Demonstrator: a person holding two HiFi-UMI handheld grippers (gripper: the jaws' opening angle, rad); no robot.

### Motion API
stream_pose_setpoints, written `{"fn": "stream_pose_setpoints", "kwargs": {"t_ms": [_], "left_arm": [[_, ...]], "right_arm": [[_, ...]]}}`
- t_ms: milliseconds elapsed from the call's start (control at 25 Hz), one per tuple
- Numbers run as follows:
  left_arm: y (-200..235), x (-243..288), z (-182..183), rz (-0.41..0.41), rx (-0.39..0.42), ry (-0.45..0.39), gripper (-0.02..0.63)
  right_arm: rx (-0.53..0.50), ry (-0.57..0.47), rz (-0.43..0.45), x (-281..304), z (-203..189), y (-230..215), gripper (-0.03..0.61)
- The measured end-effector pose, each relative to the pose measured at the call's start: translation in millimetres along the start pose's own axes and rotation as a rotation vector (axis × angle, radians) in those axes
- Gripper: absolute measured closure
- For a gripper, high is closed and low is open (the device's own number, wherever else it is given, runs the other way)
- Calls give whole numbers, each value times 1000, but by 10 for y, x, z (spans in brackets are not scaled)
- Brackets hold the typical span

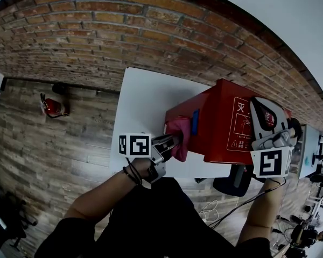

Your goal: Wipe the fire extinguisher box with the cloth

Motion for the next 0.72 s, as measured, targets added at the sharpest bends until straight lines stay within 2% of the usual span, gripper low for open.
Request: {"fn": "stream_pose_setpoints", "kwargs": {"t_ms": [320,720], "left_arm": [[-191,0,-44,-56,10,-7,554],[-347,-8,-80,-111,-13,-7,554]], "right_arm": [[-2,0,1,-5,-4,2,561],[-2,0,1,-9,11,6,561]]}}
Point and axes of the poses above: the fingertips, and each gripper's own axes: x forward along the fingers, y to its left, z out of its top, the point moved 10 cm from there along -x, backward along the fingers, and after that the axes turned 9 degrees about -x, right-handed, at the moved point
